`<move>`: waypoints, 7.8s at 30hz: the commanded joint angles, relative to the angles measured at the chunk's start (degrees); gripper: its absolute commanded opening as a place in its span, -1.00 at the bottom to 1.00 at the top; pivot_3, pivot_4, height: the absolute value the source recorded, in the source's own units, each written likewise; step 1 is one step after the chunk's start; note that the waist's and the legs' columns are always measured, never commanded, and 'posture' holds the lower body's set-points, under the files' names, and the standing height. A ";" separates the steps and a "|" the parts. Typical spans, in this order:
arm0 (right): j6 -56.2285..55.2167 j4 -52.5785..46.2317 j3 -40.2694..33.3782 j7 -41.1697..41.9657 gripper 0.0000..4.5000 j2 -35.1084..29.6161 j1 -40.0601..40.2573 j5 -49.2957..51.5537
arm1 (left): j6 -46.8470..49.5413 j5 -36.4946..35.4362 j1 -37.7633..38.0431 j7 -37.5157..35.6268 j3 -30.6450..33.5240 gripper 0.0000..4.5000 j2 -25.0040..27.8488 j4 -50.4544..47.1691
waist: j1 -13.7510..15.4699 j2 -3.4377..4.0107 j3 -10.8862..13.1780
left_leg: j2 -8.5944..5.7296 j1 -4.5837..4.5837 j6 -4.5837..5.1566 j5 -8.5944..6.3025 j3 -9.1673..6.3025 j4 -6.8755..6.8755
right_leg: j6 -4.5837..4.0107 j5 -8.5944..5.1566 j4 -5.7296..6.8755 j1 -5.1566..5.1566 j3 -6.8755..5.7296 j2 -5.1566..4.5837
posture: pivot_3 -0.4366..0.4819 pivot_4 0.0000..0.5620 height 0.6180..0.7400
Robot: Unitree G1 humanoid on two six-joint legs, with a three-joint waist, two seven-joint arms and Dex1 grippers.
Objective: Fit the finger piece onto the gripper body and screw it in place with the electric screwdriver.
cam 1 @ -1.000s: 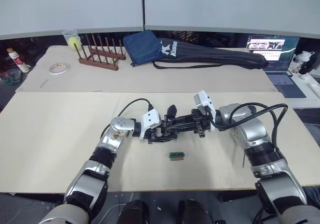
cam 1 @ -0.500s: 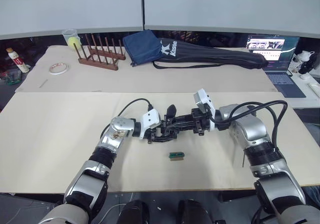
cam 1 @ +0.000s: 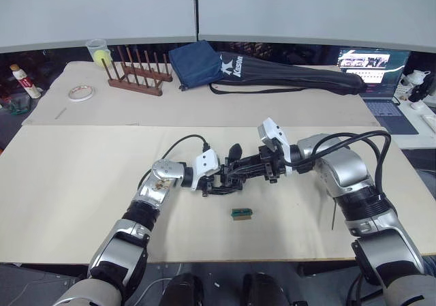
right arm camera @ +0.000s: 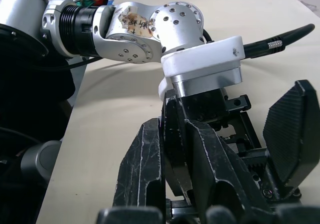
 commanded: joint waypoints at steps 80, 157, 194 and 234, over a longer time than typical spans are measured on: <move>47.72 27.47 0.56 -29.46 -0.14 -23.77 -13.78 -3.24 | 43.66 -40.35 6.36 -3.83 16.98 1.00 36.03 -65.79 | -0.22 0.28 0.65 | -0.10 -0.98 -0.64 0.55 0.14 -0.01 | 0.17 0.08 0.02 -0.83 0.33 0.45 | -0.05 -0.47 1.00; -2.14 -50.58 -27.12 -26.77 -0.15 9.98 37.59 14.03 | 26.77 -24.04 16.01 -5.53 0.36 1.00 24.40 -47.53 | 1.06 0.75 1.42 | -0.08 -0.29 -0.69 0.62 0.07 -0.05 | 0.06 -0.01 0.18 -0.24 0.30 0.53 | -0.05 -0.47 1.00; -11.16 -44.00 -19.12 -30.76 -0.15 7.75 38.21 12.46 | 20.44 -17.16 17.63 -4.71 -0.86 1.00 19.47 -44.12 | 1.13 0.74 1.42 | -0.01 -0.30 -0.60 0.56 0.04 -0.02 | 0.06 -0.01 0.19 -0.23 0.30 0.51 | -0.05 -0.47 1.00; -12.95 -43.29 -18.58 -30.16 -0.15 6.62 39.66 13.82 | 20.87 -16.95 16.39 -4.48 -0.62 1.00 19.11 -43.50 | 1.10 0.74 1.42 | -0.01 -0.30 -0.58 0.55 0.04 -0.02 | 0.06 -0.01 0.19 -0.23 0.30 0.51 | -0.05 -0.47 1.00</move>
